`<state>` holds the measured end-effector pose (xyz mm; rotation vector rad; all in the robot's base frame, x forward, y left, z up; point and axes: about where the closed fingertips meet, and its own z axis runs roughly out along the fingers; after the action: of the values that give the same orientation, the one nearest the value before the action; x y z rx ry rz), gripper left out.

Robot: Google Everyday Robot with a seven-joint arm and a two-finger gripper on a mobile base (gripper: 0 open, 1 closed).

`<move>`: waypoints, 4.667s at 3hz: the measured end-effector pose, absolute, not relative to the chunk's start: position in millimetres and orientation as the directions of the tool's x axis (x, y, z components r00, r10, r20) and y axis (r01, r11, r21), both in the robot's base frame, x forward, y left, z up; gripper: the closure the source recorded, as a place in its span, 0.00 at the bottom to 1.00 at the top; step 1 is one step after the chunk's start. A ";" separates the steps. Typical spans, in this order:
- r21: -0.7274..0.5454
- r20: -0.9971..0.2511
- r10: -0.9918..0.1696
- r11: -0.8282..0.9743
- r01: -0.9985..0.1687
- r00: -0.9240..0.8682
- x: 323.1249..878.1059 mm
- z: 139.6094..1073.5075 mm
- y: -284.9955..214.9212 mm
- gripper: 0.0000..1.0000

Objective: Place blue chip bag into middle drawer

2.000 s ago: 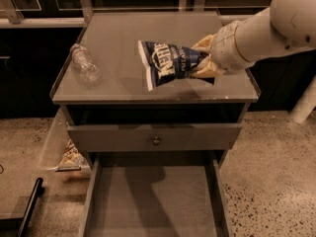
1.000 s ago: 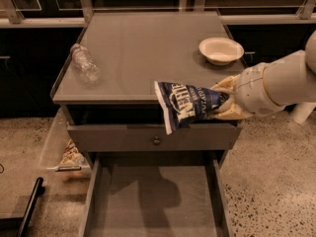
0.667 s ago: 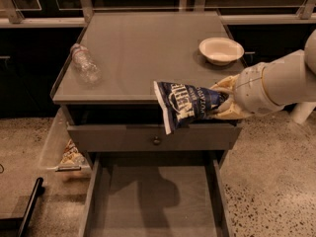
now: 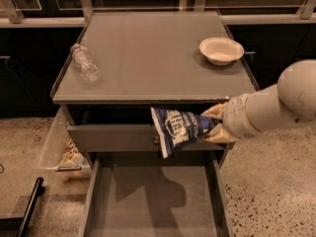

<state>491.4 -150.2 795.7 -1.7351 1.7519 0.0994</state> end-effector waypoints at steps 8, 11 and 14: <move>-0.231 -0.533 -0.846 0.134 -0.964 0.010 497.3 465.2 -148.0 1.00; -0.227 -0.626 -0.780 0.180 -0.957 0.002 516.9 394.9 -116.9 1.00; -0.228 -0.633 -0.774 0.177 -0.958 0.007 517.1 396.4 -112.4 0.35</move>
Offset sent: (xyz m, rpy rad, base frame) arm -0.0346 -0.0233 -0.1743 0.0248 0.1038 0.0546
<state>517.1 -112.4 396.4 -1.6365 1.8043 0.3588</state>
